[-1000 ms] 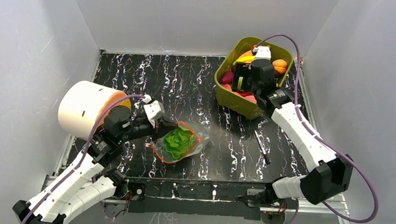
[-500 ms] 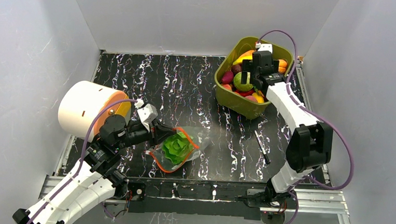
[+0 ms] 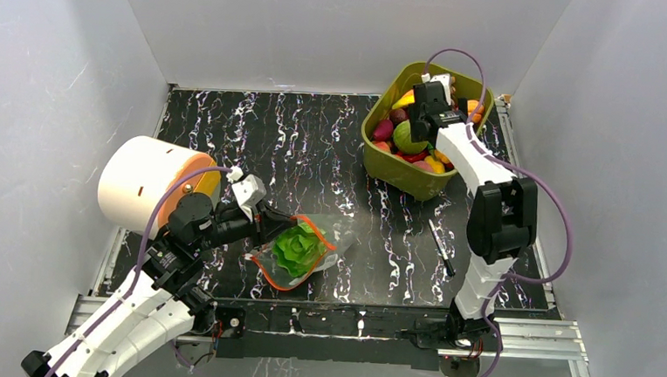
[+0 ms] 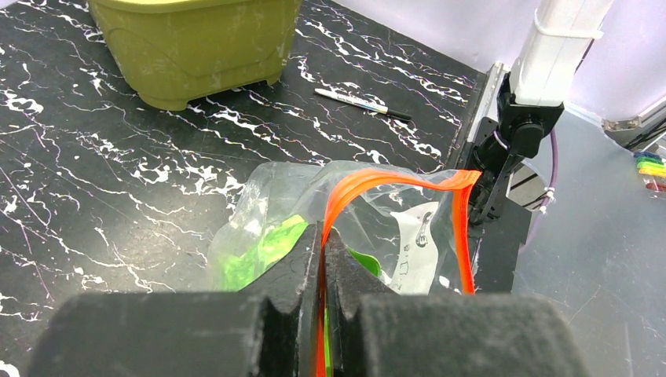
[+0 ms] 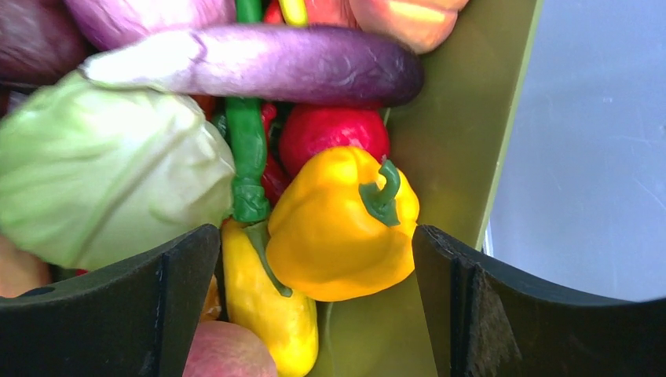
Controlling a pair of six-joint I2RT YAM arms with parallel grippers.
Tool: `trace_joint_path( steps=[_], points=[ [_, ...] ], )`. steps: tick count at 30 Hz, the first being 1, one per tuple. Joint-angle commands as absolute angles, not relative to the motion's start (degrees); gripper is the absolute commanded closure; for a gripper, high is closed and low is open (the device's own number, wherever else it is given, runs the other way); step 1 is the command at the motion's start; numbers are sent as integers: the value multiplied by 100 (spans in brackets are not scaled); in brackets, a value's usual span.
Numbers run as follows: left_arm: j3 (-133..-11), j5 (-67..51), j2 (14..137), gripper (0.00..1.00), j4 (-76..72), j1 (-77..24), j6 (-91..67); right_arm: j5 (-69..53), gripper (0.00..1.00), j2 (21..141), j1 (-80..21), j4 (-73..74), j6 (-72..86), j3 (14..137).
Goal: Place the food in the zip-top bag and seal the zipper
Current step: Pick up the fake vegetable from the bin.
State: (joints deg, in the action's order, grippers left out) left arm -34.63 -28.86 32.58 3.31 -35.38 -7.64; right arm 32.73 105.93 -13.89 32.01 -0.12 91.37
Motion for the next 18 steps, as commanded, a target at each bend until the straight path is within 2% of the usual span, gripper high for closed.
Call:
trace_joint_path(
  steps=[1, 8, 11, 13, 18],
  points=[
    [-3484, -2826, 3193, 100, 325, -3551, -763, 3876, 7, 10836, -1323, 3472, 112, 9492],
    [-3494, -2755, 3207, 100, 399, -3551, -717, 3393, 8, 11039, -1174, 3678, 709, 9435],
    [-3562, -2731, 3207, 100, 413, -3551, -714, 3042, 12, 11008, -1169, 3545, 773, 9403],
    [-3601, -2726, 3221, 100, 417, -3551, -686, 2948, 17, 10911, -1167, 3441, 766, 9413],
    [-3651, -2747, 3297, 100, 419, -3551, -663, 2913, 36, 10602, -1169, 3155, 641, 9386]
  ],
)
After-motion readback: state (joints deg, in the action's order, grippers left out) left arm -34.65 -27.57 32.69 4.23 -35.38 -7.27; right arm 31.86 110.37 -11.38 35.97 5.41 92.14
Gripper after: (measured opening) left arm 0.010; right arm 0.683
